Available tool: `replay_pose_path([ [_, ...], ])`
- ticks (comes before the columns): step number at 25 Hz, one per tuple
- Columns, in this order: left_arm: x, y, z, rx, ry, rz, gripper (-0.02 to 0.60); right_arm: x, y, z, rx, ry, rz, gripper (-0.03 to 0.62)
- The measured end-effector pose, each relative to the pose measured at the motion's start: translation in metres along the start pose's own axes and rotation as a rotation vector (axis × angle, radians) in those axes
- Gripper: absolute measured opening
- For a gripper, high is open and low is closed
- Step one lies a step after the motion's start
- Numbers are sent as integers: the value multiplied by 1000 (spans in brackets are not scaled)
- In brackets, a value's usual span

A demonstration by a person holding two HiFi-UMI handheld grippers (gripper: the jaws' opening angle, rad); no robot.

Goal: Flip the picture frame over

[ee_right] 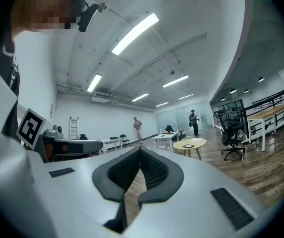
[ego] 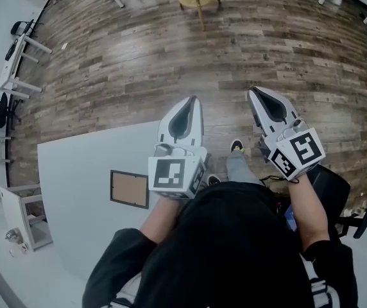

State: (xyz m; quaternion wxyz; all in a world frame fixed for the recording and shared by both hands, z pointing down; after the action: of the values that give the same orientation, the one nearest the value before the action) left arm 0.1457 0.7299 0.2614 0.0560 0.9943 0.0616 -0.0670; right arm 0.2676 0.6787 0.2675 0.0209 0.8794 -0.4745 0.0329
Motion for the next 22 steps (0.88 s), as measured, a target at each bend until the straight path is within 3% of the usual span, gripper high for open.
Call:
replay_pose_path([
  [15,11,143,28,3,-11,63,23,137,53,30,74,-68,49,18],
  [22,13,183,30,-4,47,66,23,173,76,32,90,-48,63,20],
])
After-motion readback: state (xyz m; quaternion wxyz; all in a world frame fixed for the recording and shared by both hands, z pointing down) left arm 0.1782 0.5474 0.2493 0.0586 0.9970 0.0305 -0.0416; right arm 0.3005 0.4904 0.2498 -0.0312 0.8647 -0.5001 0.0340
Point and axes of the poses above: the fingertips, and each gripper's own axes: y forward along the fingers, x to its right, z out of its top, the point moved 1 cm from there along -y, backward along the fingers, and after that the axes turned 3 degrees about -y, right-handed, at the moved point
